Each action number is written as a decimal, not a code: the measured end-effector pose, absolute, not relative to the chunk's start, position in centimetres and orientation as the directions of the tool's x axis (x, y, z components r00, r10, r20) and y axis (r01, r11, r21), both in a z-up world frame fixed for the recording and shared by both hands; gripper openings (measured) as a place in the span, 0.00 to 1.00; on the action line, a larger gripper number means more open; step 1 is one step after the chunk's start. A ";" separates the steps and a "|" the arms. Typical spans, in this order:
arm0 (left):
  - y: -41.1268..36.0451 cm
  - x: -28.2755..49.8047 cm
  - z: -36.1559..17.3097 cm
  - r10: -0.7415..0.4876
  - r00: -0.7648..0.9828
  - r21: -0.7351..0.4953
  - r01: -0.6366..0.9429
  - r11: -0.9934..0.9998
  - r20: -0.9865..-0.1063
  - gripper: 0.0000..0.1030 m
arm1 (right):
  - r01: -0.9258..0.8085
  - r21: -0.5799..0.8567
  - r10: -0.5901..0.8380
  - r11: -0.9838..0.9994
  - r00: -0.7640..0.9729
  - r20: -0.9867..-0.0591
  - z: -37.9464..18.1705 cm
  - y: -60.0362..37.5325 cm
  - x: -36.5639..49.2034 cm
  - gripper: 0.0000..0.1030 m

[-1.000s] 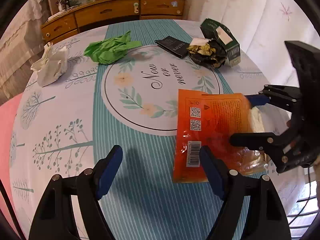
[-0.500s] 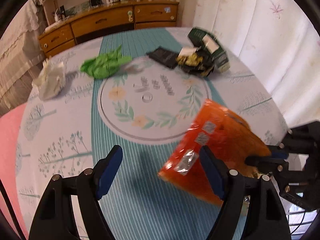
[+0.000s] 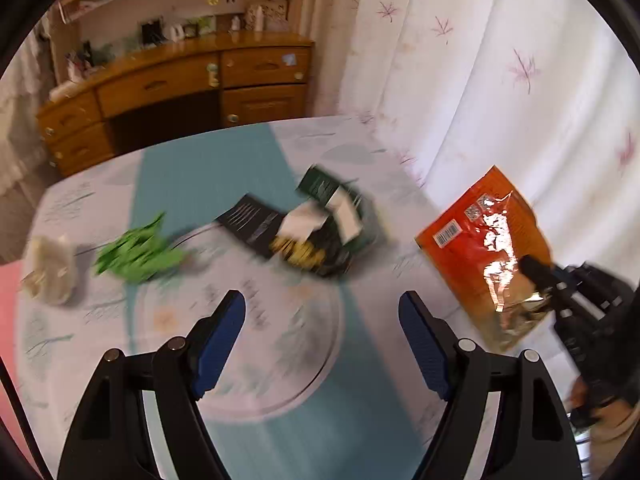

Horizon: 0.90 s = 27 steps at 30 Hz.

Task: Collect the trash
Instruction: 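Grasp the green tea box with the left gripper while the right gripper holds the orange bag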

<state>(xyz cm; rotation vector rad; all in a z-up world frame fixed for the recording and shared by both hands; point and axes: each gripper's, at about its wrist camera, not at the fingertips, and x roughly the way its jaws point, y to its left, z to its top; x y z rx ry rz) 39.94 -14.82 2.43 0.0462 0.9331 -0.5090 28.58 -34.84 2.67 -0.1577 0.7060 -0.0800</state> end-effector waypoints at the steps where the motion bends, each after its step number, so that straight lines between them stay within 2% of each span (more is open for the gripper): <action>1: -15.4 41.1 2.6 -0.418 0.471 -0.205 0.438 0.875 -0.777 0.75 | 0.040 -0.176 -0.143 0.984 0.766 -0.626 2.7 -35.1 29.0 0.03; 8: -18.7 47.0 1.0 -0.415 0.403 -0.258 0.389 0.884 -0.816 0.75 | 0.081 -0.150 -0.156 0.985 0.783 -0.602 1.4 -34.6 33.7 0.03; 19: -21.3 49.6 -1.2 -0.413 0.390 -0.270 0.372 0.888 -0.823 0.74 | 0.059 -0.138 -0.132 0.989 0.783 -0.608 -0.2 -33.8 36.9 0.03; 25: -23.3 50.3 -1.6 -0.425 0.382 -0.262 0.410 0.874 -0.820 0.53 | 0.038 -0.137 -0.114 0.990 0.790 -0.603 -0.4 -33.6 36.4 0.03; 27: -24.0 50.3 -1.9 -0.418 0.376 -0.250 0.420 0.872 -0.827 0.37 | 0.035 -0.131 -0.107 0.991 0.788 -0.606 -0.5 -33.8 36.5 0.03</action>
